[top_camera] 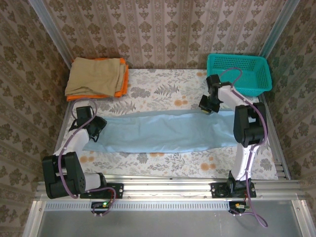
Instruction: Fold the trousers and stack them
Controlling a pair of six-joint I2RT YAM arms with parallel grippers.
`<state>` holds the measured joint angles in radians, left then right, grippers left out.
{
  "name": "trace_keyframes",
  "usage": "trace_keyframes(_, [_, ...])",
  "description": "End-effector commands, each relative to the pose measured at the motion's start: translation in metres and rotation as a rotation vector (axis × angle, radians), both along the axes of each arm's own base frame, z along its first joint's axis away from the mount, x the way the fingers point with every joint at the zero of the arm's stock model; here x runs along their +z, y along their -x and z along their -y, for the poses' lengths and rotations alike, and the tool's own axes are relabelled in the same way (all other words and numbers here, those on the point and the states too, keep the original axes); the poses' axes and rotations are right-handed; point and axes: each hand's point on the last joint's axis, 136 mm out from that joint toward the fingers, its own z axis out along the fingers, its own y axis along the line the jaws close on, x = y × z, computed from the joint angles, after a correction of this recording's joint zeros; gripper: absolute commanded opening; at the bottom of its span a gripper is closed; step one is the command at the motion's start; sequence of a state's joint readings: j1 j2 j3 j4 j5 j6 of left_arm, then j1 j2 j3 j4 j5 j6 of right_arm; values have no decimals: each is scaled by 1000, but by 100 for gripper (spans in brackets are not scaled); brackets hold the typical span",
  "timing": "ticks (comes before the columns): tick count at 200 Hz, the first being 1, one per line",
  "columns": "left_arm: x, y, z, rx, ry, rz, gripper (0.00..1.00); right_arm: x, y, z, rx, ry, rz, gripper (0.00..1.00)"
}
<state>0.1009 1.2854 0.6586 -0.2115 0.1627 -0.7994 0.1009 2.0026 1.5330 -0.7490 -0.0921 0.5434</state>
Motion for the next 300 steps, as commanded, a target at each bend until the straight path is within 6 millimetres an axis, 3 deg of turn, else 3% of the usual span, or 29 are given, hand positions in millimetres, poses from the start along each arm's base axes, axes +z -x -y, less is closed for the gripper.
trace_keyframes(1, [-7,1,2,-21,13,-1,29,0,-22,14,-4,52,2,5])
trace_keyframes(33, [-7,0,5,-35,28,6,29,25,-30,23,-3,50,42,5])
trace_keyframes(66, [-2,-2,9,-44,41,27,29,55,16,37,-59,86,109,5])
trace_keyframes(74, [-2,-2,9,-47,42,29,29,55,29,45,-86,83,113,5])
trace_keyframes(100, [-1,-2,11,-62,42,26,29,27,75,65,-135,88,27,4])
trace_keyframes(129, [-4,-2,12,-67,45,24,29,9,93,68,-151,59,-6,4])
trace_keyframes(150, [-9,0,11,-59,45,16,29,4,80,60,-146,5,-1,4])
trace_keyframes(187, [-23,4,4,-23,34,5,29,12,42,52,-186,-56,53,2])
trace_keyframes(224, [-37,7,1,-3,53,-16,28,-11,12,61,-201,-24,6,2])
trace_keyframes(269, [-39,7,2,-10,61,-16,28,-34,-22,74,-208,-15,-22,2])
trace_keyframes(300, [-36,7,0,-9,55,-12,28,-19,-32,78,-181,-7,-8,3])
